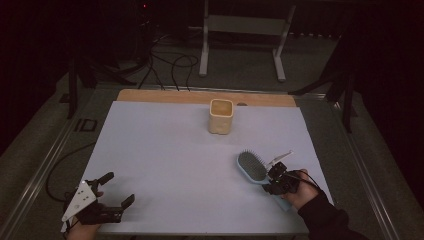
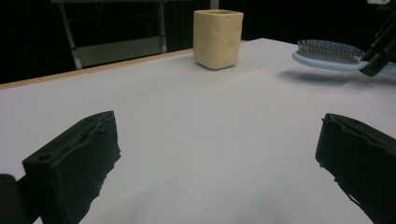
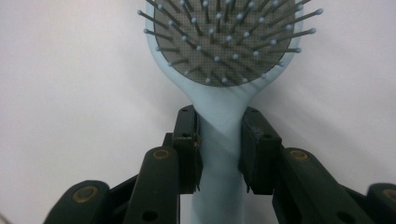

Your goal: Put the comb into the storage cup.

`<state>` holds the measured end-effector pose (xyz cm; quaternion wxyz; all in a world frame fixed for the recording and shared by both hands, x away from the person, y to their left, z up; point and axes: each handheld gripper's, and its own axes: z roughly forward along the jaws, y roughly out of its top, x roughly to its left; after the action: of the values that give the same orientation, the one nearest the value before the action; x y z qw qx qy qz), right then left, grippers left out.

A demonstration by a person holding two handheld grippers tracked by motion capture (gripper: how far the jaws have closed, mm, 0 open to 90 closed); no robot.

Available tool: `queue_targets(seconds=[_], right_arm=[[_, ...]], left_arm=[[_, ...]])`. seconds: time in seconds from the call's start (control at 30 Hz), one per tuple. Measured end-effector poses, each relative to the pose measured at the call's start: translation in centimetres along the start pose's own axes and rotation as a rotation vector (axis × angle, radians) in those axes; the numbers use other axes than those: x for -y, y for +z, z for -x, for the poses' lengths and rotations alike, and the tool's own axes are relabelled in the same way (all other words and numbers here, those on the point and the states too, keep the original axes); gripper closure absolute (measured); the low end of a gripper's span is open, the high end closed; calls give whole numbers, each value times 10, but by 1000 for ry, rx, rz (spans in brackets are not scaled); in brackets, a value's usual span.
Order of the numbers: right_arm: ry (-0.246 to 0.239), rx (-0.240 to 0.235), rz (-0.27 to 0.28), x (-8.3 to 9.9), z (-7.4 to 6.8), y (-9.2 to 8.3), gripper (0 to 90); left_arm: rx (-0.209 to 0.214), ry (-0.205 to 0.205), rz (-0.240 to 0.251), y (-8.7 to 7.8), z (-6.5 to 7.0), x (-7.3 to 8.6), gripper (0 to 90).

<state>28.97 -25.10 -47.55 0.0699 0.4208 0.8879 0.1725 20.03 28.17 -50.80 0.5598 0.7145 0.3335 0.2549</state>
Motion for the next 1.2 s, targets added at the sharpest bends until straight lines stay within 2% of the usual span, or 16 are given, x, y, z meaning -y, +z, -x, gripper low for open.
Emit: queue_targets(seconds=[0.17,0.27,0.57,0.6,0.83,0.97,1.2], right_arm=[[0,-5,19,-2,-1,-3,701],[10,-6,57,-5,0,-9,701],[14,-13,102,-10,1,-20,701],[14,-8,120,-11,0,-23,701],[17,-26,141,-14,0,-28,701],[13,-23,171,-16,-1,-31,701],[15,-11,257,-23,-2,-43,701]], left_arm=[[1,-1,-1,0,0,0,0],[0,-2,-1,0,0,0,0],[0,-2,-3,1,0,0,0],[1,-5,-2,1,0,0,0],[2,-4,-4,1,0,0,0],[0,-2,-2,0,0,0,0],[0,-5,-2,0,0,0,0]])
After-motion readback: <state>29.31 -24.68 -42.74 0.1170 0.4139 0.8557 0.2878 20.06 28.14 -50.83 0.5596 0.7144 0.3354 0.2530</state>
